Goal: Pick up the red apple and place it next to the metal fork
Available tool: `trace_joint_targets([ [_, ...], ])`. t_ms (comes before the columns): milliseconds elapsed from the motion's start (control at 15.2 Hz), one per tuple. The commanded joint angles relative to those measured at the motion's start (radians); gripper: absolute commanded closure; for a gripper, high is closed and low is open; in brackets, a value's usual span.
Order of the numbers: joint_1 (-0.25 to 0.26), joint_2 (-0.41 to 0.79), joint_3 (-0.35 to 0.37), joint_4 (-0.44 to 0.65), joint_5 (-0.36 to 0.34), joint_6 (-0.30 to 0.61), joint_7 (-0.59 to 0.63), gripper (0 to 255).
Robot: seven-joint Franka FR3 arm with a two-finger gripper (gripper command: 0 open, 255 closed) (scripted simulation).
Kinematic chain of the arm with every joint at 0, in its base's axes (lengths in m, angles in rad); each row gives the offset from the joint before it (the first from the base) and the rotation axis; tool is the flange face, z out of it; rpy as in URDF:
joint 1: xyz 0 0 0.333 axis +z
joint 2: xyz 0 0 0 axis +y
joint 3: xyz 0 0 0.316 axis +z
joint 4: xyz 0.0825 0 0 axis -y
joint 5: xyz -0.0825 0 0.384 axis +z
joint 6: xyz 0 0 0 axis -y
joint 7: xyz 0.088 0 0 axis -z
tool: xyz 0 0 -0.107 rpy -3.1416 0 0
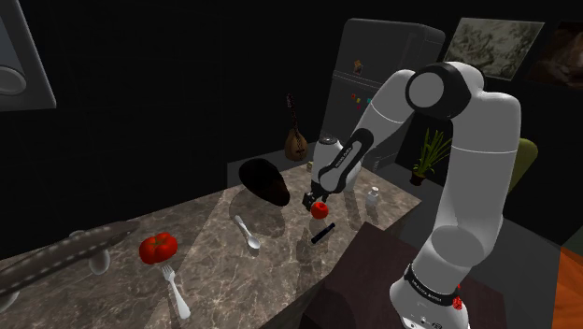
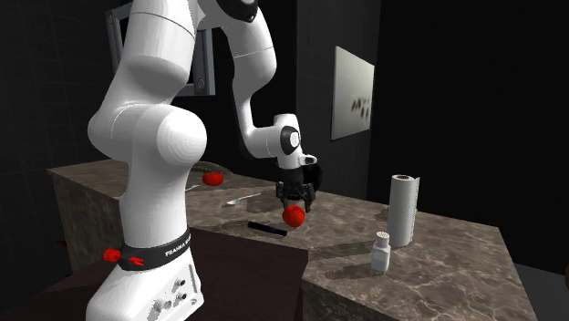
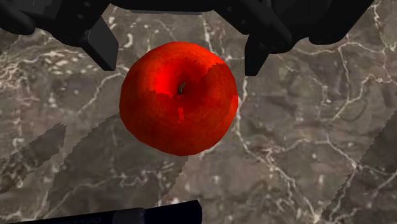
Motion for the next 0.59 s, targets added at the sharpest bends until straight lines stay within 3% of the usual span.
trace_joint_targets([
  [0,0.000,0.001,0.000,0.000,0.000,0.001,0.000,0],
  [198,0.000,0.001,0.000,0.000,0.000,0.001,0.000,0],
  [264,0.000,0.001,0.000,0.000,0.000,0.001,0.000,255],
  [528,0.000,0.000,0.000,0.000,0.000,0.000,0.000,255],
])
